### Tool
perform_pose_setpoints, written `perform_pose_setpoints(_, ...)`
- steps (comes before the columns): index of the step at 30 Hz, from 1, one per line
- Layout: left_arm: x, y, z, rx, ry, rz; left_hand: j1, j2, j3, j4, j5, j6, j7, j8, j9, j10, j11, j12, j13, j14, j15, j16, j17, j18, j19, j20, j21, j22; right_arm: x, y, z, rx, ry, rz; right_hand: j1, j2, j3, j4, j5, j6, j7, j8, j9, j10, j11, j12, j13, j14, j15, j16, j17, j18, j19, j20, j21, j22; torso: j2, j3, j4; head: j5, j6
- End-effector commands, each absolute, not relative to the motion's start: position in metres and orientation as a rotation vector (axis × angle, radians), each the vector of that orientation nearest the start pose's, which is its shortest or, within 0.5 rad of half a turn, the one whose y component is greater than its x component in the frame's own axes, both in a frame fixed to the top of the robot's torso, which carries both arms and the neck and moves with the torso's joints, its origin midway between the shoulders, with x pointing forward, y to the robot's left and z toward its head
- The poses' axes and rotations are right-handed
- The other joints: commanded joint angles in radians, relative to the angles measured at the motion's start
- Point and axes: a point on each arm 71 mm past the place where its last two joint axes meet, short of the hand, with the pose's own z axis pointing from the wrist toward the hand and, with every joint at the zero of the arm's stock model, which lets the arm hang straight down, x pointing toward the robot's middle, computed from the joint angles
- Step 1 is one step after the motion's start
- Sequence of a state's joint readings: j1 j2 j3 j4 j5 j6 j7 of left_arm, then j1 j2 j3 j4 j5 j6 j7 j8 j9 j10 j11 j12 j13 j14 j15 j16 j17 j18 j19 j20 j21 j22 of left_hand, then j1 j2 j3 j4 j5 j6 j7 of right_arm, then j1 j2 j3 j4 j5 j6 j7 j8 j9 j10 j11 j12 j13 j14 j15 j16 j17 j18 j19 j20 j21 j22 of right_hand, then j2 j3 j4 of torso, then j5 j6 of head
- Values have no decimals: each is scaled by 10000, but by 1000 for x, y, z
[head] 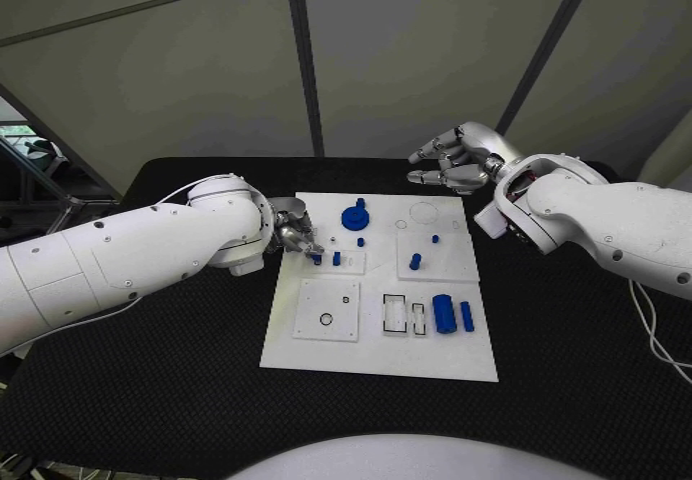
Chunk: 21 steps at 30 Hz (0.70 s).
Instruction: Assemble the parts on the task board
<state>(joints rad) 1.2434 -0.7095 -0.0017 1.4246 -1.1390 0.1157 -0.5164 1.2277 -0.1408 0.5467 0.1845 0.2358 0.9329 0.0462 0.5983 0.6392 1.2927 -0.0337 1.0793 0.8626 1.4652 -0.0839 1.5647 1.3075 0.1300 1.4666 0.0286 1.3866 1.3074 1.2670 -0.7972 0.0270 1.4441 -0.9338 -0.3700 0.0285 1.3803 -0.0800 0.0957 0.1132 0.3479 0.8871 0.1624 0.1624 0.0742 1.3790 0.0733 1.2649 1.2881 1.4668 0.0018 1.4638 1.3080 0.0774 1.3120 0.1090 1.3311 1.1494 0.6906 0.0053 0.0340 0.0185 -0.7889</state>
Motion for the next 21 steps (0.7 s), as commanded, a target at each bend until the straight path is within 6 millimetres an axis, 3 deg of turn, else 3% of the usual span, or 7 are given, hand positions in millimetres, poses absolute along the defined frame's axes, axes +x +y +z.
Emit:
perform_pose_setpoints(1,507,176,-196,-975,22278,-4082,-86,20,1405,-1328,60,7,-54,32,13,62,8,-40,-9,1041,-49,23,2589,-837,387,-80,48,913,520,-203,-128,2937,15602,9723,-33,74,30,38,39,-15,-12,61,-16,-13,-26,-37,-3,610,-63,-41,764,114,2,-41,-59,2,-3,0,0,10,-4)
perform_pose_setpoints(21,505,174,-203,-580,22642,-3870,-104,5,1420,-1346,93,9,-56,41,20,64,5,-54,-29,1041,-50,23,2589,-842,394,-81,65,933,520,-203,-128,2920,15624,9737,-33,74,30,38,39,-15,-12,61,-16,-13,-26,-37,-3,610,-63,-41,764,114,2,-41,-59,2,3,1,-2,7,6)
